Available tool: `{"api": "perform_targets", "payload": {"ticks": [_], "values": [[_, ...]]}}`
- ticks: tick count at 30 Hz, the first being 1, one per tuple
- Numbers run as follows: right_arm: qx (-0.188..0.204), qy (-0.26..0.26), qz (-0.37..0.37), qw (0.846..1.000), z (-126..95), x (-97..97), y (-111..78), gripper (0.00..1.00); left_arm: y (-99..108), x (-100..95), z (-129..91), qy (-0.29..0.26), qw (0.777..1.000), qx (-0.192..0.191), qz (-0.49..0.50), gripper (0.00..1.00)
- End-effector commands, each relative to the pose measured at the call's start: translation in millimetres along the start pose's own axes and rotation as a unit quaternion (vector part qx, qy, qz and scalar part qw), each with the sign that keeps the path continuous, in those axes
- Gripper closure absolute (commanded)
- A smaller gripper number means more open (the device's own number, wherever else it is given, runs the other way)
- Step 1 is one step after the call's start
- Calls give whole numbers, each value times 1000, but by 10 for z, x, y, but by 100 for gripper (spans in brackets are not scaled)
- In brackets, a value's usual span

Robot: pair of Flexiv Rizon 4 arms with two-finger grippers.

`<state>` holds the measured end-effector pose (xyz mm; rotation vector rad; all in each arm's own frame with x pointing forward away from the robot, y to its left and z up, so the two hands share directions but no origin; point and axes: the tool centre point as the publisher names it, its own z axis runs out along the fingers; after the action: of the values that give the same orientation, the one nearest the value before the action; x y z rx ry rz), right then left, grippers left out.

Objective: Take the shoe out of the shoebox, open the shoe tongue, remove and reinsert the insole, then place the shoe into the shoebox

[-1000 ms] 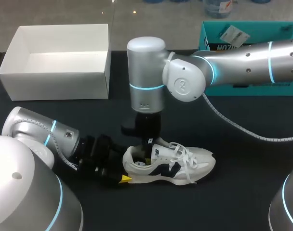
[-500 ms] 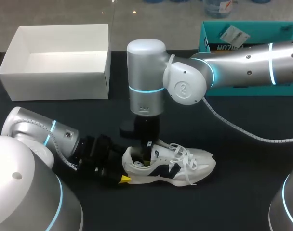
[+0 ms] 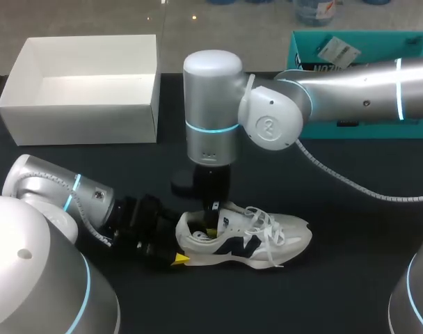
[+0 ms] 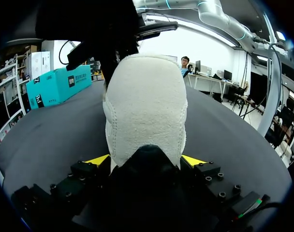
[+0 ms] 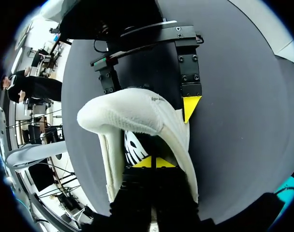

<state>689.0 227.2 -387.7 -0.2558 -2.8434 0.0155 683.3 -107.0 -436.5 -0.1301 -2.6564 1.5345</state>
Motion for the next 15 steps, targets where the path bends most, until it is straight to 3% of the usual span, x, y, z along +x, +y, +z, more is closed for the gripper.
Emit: {"api": "perform_targets", "payload": {"ticks": [1, 15], "values": [[-5, -10, 0, 1000, -78, 67, -23, 100, 50, -9, 74, -1, 1000, -2, 0, 100], [3, -48, 7, 999, -402, 77, -114, 100, 50, -9, 74, -1, 1000, -2, 0, 100]]}}
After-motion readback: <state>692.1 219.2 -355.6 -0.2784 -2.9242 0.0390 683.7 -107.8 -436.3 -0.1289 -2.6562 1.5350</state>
